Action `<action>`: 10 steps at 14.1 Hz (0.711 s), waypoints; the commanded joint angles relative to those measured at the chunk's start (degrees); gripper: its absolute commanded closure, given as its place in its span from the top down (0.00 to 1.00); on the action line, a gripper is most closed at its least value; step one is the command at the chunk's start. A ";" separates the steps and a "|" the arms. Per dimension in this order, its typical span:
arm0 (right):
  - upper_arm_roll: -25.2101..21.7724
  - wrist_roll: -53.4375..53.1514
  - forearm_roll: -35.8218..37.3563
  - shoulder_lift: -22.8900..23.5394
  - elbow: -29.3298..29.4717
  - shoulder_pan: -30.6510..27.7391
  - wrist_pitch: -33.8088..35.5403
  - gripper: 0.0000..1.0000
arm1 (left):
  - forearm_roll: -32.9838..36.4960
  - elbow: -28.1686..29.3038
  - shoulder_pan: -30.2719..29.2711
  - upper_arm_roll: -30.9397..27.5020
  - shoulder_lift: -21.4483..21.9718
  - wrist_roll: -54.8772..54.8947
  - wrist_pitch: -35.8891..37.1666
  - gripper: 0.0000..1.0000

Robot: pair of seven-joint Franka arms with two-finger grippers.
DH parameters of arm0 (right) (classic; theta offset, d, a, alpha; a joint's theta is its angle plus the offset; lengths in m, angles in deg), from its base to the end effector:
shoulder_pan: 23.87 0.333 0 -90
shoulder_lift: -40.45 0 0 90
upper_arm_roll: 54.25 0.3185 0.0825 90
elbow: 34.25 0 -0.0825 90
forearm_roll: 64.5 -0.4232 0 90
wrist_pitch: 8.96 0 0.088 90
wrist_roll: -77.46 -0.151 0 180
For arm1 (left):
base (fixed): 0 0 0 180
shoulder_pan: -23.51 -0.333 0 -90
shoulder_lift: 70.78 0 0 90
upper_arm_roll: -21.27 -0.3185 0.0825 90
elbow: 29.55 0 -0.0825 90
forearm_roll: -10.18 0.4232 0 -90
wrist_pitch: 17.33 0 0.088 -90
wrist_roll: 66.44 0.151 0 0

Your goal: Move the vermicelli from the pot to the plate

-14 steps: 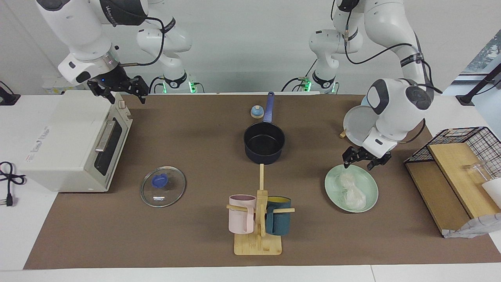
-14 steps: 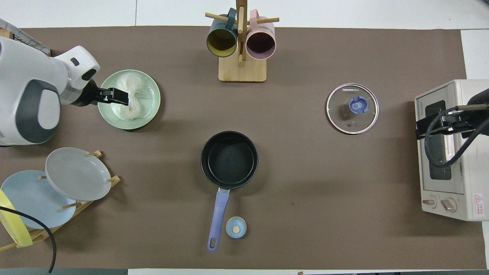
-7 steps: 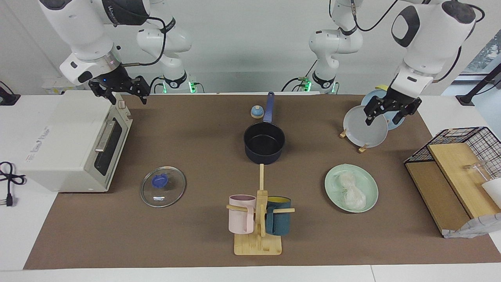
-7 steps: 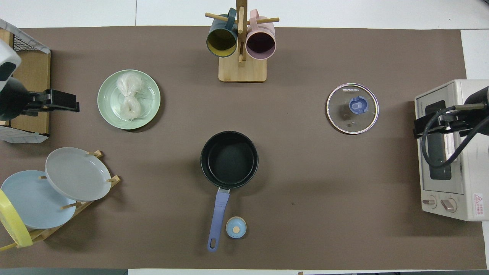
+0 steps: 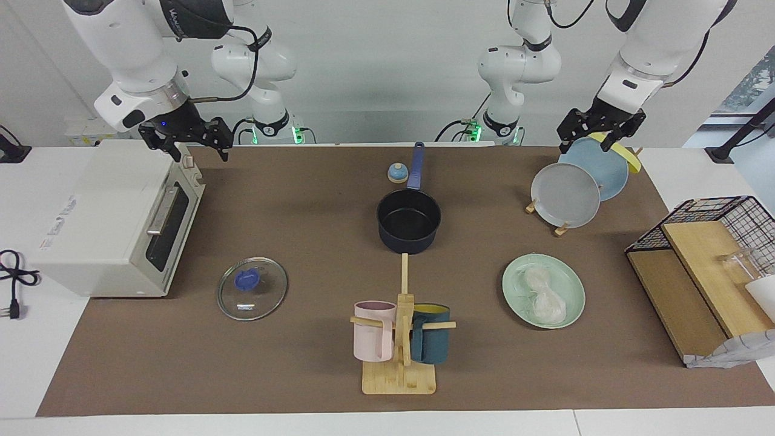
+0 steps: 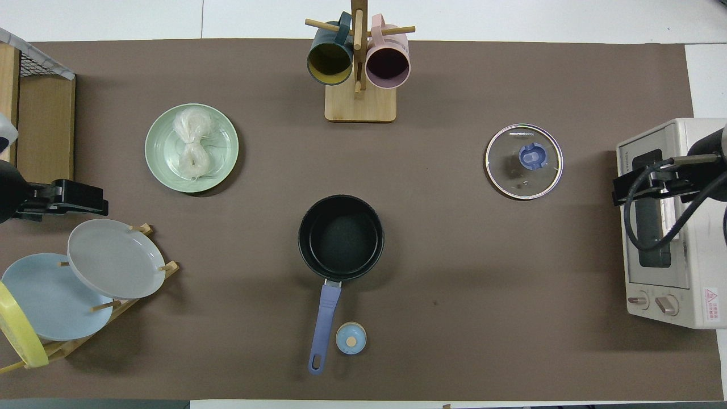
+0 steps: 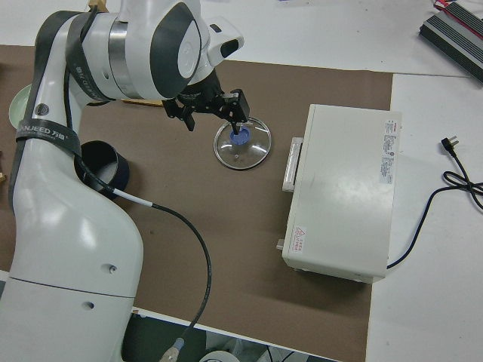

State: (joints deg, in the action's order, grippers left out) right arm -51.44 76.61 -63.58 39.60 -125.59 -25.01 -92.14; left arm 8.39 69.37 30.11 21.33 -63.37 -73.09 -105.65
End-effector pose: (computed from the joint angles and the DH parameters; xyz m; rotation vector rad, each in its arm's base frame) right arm 0.5696 0.0142 0.5706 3.1157 0.0208 -0.1984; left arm 0.5412 -0.0680 0.5752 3.1158 -0.0003 -0.0918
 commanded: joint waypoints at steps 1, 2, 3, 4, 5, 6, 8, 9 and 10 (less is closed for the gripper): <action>0.62 0.50 0.14 -0.99 -1.38 -0.71 -1.37 1.00 | -0.32 -6.24 1.31 -1.29 -4.83 -0.92 3.22 1.00; 0.62 0.50 0.14 -0.99 -1.38 -0.71 -1.37 1.00 | -0.23 -11.33 1.31 -1.03 -6.33 -1.00 5.94 1.00; 0.62 0.50 0.14 -0.99 -1.38 -0.71 -1.37 1.00 | -0.14 -14.08 0.96 -0.50 -7.22 -1.00 7.97 1.00; 0.62 0.50 0.14 -0.99 -1.38 -0.71 -1.37 1.00 | -0.14 -13.93 0.61 -0.15 -7.14 -1.00 7.73 1.00; 0.62 0.50 0.14 -0.99 -1.38 -0.71 -1.46 1.00 | -0.14 -13.06 0.00 0.29 -6.79 -0.83 7.03 1.00; 0.62 0.50 0.14 -0.99 -1.38 -0.71 -1.46 1.00 | -0.14 -12.45 -0.53 0.56 -6.61 -0.74 6.77 1.00; 0.62 0.50 0.14 -0.99 -1.30 -0.71 -1.46 1.00 | -0.14 -12.35 -0.71 1.00 -6.61 -0.65 6.85 1.00; 0.71 0.50 0.14 -0.90 -1.12 -0.71 -1.46 1.00 | -0.14 -12.26 -0.54 1.00 -6.53 -0.74 6.85 1.00; 0.71 0.50 0.14 -0.90 -1.03 -0.71 -1.46 1.00 | -0.14 -12.26 -0.45 1.00 -6.52 -0.74 6.85 1.00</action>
State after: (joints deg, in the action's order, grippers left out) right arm -51.42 76.61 -63.58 39.60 -125.59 -25.01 -92.23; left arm 8.31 58.31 30.01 21.78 -69.29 -73.17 -100.28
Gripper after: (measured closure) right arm 0.000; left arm 0.000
